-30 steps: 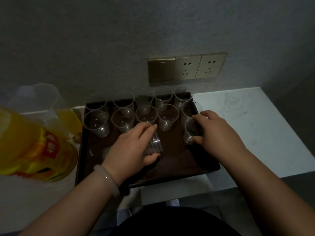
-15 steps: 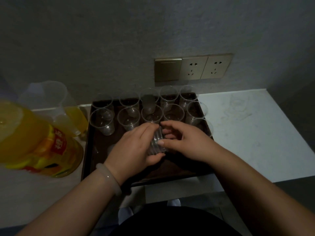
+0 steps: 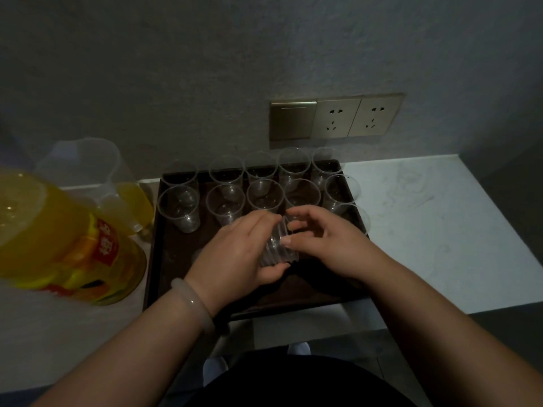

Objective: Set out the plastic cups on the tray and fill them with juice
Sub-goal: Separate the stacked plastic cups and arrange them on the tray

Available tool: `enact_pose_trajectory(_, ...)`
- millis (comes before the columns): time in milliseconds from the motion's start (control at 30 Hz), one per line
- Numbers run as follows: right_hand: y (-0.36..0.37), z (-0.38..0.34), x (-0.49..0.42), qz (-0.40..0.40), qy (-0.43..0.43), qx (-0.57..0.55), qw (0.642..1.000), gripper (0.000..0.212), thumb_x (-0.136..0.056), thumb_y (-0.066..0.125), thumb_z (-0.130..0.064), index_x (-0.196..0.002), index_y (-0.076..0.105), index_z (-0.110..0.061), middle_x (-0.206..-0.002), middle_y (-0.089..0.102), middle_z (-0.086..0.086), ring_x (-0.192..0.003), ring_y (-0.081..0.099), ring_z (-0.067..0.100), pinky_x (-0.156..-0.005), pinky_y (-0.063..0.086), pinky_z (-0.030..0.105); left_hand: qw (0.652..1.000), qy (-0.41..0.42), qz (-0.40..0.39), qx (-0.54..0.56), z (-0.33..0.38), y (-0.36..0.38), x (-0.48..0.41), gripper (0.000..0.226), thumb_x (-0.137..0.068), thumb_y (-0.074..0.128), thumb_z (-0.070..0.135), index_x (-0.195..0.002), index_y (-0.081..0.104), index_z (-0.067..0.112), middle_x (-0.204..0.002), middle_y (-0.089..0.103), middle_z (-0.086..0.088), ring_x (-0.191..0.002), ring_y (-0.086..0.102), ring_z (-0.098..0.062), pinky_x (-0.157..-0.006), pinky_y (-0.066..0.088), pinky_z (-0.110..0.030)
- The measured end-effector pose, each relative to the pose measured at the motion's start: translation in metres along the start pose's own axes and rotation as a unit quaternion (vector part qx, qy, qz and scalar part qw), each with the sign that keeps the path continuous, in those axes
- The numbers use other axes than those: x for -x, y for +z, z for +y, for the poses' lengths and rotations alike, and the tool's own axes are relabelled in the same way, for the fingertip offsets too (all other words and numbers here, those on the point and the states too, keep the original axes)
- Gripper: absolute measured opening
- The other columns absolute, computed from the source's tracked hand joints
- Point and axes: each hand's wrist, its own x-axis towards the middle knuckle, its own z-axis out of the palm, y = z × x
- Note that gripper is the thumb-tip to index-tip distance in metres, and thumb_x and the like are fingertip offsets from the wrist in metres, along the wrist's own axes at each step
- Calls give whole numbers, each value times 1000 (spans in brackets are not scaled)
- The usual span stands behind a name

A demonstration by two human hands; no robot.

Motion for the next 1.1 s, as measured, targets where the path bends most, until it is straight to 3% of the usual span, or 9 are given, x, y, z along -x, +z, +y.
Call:
enact_pose_trajectory(233,-7,-5,0,41,-12,-13,999,49,-78,76,-22,-123,57,-27,-113,62,-4,-94,66,8,-85,55,24,1000,-5,-7,-26,-7,-4,1,64,-68,72,43,-118,56,7,-113,59,-8,-98,61,-23,-78,55,-33)
enact_pose_trajectory(333,-23,-13,6,79,-36,90,992,58,-75,78,-31,-127,54,-30,-109,60,-13,-94,62,4,-86,52,24,998,-15,-27,-52,-16,-3,7,68,-66,78,41,-120,56,6,-114,59,-9,-97,63,-26,-75,57,-38)
enact_pose_trajectory(433,-34,-21,11,121,-89,215,965,69,-73,78,-38,-134,48,-33,-119,54,-15,-102,54,1,-86,44,18,997,-29,-35,-57,-17,-1,11,72,-66,80,41,-123,54,6,-116,59,-9,-98,63,-27,-73,57,-41)
enact_pose_trajectory(567,-26,-18,9,95,-114,362,920,80,-75,75,-40,-144,35,-32,-141,45,-8,-122,48,11,-98,42,26,997,-28,-40,-65,-14,1,12,74,-63,84,38,-122,56,3,-114,60,-12,-95,65,-30,-70,58,-42)
enact_pose_trajectory(700,-16,-9,6,72,-130,450,880,78,-80,69,-39,-147,31,-28,-144,45,-5,-127,46,15,-103,37,31,996,-29,-42,-67,-13,1,12,75,-64,82,40,-124,54,5,-116,60,-11,-96,64,-28,-71,58,-42)
enact_pose_trajectory(800,-14,-1,4,69,-148,481,861,75,-82,67,-35,-148,33,-25,-145,46,-5,-129,45,15,-104,33,28,996,-35,-43,-63,-14,1,14,75,-66,80,41,-127,53,6,-120,58,-10,-99,63,-27,-73,57,-43)
enact_pose_trajectory(933,-13,5,2,70,-154,477,863,73,-83,67,-31,-148,33,-24,-147,44,-3,-132,43,16,-108,29,28,996,-38,-46,-65,-12,2,15,76,-66,79,42,-127,52,7,-119,58,-9,-99,63,-26,-72,57,-42)
enact_pose_trajectory(1100,-12,13,-2,50,-151,482,862,74,-87,65,-32,-150,28,-24,-153,35,0,-141,31,14,-116,12,26,996,-37,-50,-66,-10,2,13,75,-66,77,43,-126,53,6,-118,59,-9,-98,63,-26,-72,57,-41)
